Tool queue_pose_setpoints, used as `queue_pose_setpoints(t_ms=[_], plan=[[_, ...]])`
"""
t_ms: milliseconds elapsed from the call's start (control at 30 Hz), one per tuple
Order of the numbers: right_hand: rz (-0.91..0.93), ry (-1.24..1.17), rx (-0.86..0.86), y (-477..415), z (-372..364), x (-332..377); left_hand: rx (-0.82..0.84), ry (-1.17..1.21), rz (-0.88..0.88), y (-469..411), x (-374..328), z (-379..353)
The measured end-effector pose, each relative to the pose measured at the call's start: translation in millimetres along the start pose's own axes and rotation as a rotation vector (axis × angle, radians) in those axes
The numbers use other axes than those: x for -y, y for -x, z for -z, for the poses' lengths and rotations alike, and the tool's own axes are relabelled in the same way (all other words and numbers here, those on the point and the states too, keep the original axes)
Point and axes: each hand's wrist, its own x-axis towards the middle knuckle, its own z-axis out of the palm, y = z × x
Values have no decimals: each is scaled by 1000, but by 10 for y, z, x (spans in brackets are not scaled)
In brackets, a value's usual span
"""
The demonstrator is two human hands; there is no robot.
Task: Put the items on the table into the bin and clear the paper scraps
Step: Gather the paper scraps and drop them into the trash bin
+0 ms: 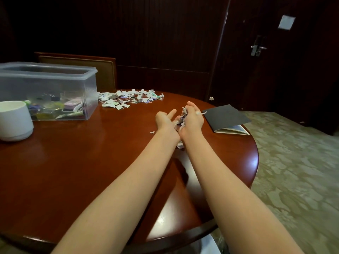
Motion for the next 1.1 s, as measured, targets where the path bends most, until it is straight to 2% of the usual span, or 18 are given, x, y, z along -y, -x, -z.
queue_pose_setpoints(t_ms=[100, 233, 300, 633, 900, 1100], plan=[[134, 180, 60, 23, 64, 5, 15, -15, -3, 74, 53, -44], [376, 548, 100, 47, 165, 48, 40, -30, -16, 119, 113, -148], [438, 609, 86, 35, 214, 92, 31, -39, -4, 128, 155, -214], [471, 550, -65, -88, 811, 479, 143, -123, 52, 60, 769, -637], [488, 355, -248, -140, 1633, 988, 336, -177, 186, 190, 1582, -1193], [464, 278, -361, -177, 2260, 1178, 275, -237, 257, 268, 2234, -1409]])
